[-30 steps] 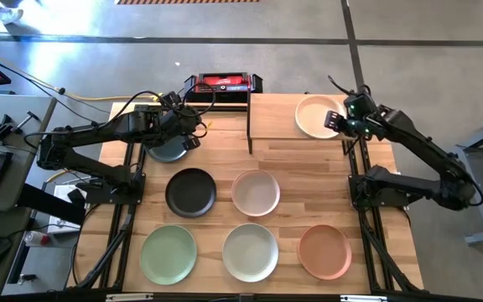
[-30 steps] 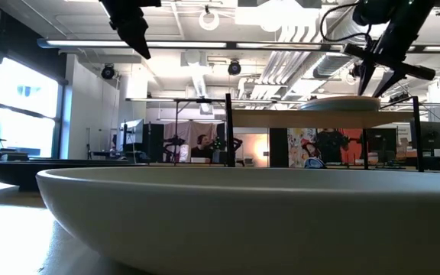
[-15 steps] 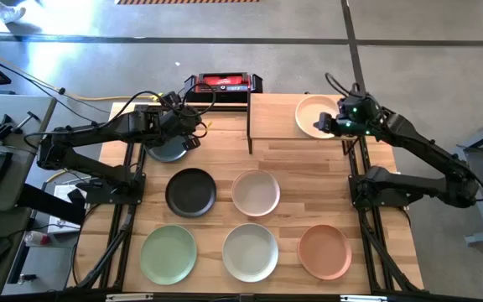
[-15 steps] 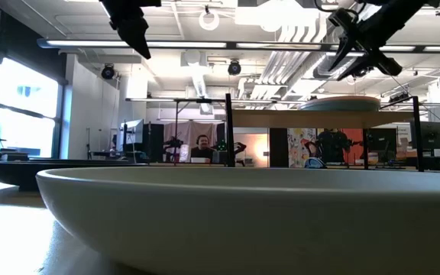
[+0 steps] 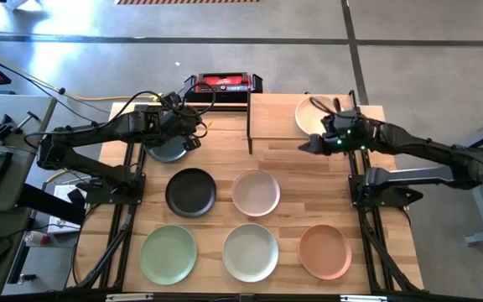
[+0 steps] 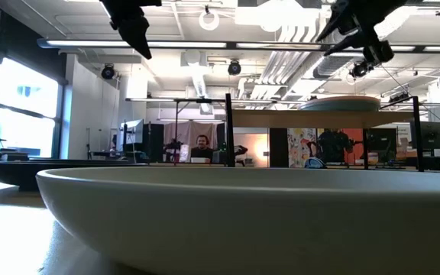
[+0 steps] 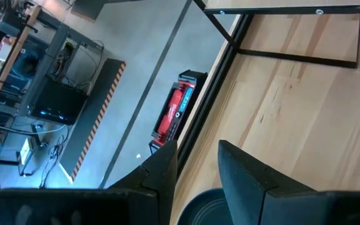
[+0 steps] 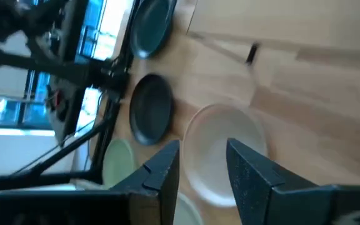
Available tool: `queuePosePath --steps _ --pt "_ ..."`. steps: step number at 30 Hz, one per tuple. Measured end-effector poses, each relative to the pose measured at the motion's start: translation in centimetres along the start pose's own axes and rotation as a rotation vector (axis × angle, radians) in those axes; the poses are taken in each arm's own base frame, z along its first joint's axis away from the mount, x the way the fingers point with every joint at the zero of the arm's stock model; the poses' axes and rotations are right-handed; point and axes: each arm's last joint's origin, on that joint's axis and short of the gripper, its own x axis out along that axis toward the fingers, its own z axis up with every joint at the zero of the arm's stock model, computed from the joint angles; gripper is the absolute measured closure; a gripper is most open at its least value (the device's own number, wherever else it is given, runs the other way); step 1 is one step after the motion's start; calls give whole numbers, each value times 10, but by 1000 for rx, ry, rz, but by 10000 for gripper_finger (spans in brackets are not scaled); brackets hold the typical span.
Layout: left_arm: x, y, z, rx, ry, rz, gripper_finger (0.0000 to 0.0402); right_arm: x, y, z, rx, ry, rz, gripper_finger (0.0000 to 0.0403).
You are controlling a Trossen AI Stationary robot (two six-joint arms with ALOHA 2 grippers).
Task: Place and stack plates onto a shelf
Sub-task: Stack the white plate on top of the pink plate on the shelf
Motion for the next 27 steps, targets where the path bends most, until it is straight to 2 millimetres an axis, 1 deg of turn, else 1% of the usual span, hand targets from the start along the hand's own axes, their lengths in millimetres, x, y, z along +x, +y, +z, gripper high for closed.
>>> queuePosePath --steps 3,6,11,16,19,22,27 --pt "0 -1 0 -1 -4 -20 295 10 6 -10 8 45 -5 289" --pt "0 -2 0 -3 -14 -77 296 24 10 -21 14 97 -44 289" --pt "1 -3 3 -44 -47 -151 296 55 12 -40 37 191 -142 289" --pt "0 -6 5 -161 -56 -261 296 86 9 -57 63 255 -240 290" --pt "0 -8 3 -219 -35 -323 296 102 8 -65 53 262 -280 295" --pt "-1 -10 0 -269 6 -380 296 116 5 -72 42 228 -322 304" --pt "-2 -13 -6 -305 82 -450 296 135 -1 -83 41 220 -400 319"
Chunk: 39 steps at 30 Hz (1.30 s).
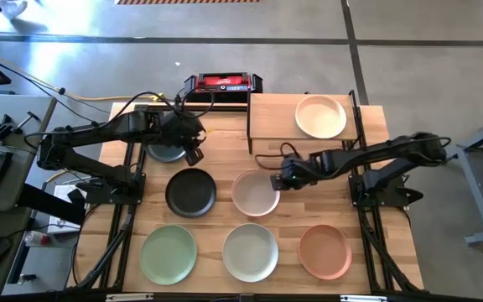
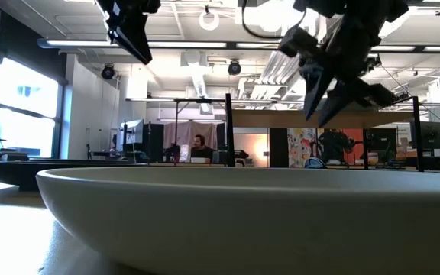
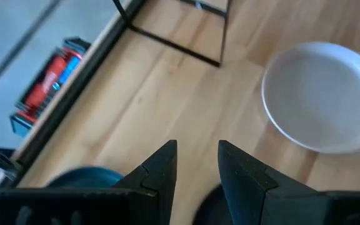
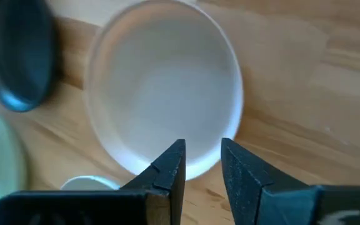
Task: Place and stack plates onto a shelf
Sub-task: Stack the white plate on top of the pink plate on the shelf
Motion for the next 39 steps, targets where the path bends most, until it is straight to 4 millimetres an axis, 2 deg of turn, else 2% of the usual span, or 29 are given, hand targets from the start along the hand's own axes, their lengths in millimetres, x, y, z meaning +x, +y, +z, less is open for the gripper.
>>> queuePosePath --steps 10,19,35,39 --pt "1 0 -5 -41 52 -9 296 36 -1 -7 -13 26 -88 320" --pt "1 0 -5 -41 52 -9 296 60 -5 -10 1 38 -154 320" --pt "1 0 -5 -40 53 -9 296 82 -8 -12 48 36 -183 322" --pt "1 0 -5 -40 53 -9 296 81 -8 -12 51 36 -185 351"
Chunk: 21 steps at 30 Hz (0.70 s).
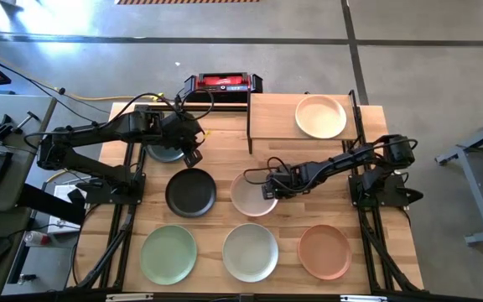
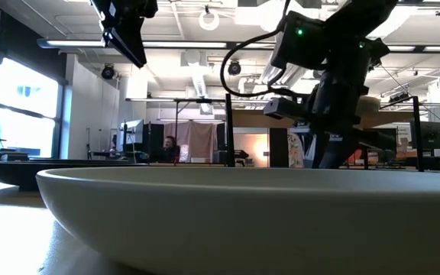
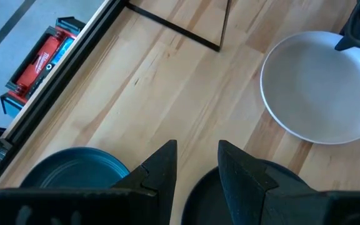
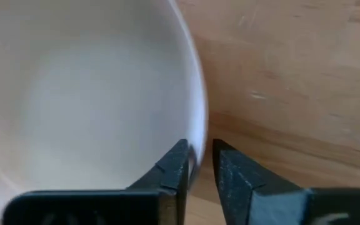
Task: Place and stack plates onto a shelf
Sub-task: Stack the white plate on top of the pink plate on the shelf
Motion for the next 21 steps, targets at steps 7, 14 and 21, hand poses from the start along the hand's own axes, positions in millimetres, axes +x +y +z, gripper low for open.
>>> queuePosePath --steps 7,14,21 --pt "0 0 0 0 0 0 296 0 1 -1 19 25 13 391" --pt "0 0 0 0 0 0 296 -19 4 0 19 29 74 401" --pt "0 0 0 0 0 0 296 -58 0 3 22 -20 143 402"
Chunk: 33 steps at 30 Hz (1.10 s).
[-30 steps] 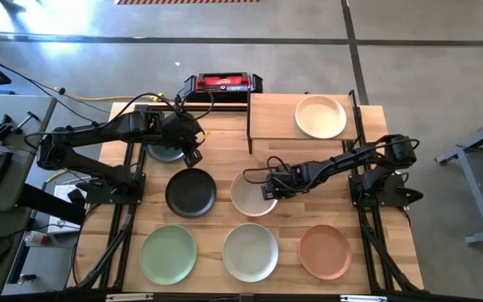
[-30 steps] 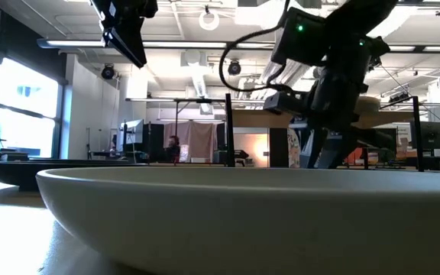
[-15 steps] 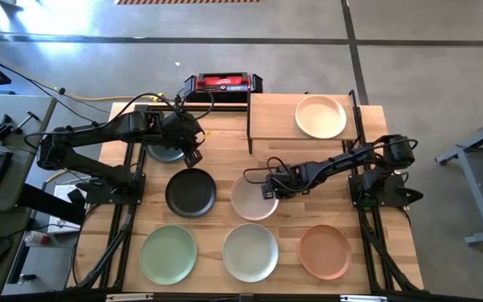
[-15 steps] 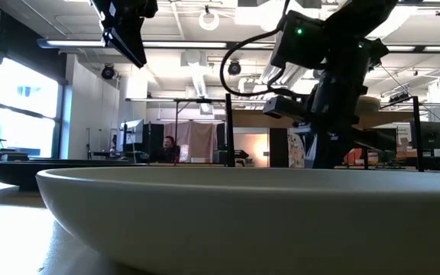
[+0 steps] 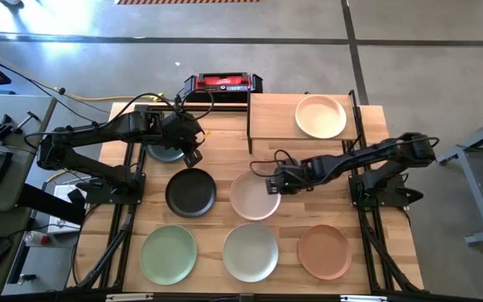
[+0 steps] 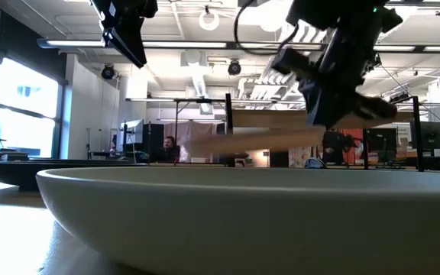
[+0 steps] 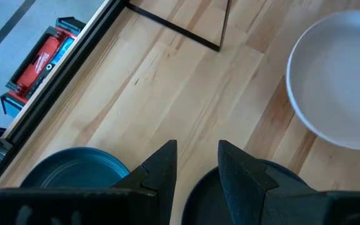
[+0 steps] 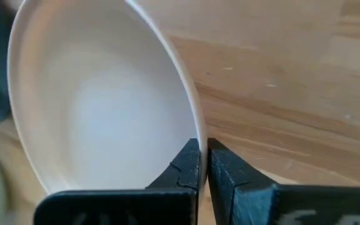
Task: Place and stack plates onto a shelf
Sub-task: Stack the white plate on top of the pink plate on the shelf
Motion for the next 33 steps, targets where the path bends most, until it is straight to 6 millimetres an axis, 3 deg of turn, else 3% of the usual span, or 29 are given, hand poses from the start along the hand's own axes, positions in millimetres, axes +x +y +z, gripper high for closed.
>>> queuePosePath --steps 13,22,33 --pt "0 0 0 -1 -4 -1 296 -87 -11 12 0 -185 210 403" --pt "0 0 1 -2 -5 -1 296 -146 -44 34 41 -426 282 403" --pt "0 0 1 -2 -6 -1 296 -191 -94 57 154 -624 264 403"
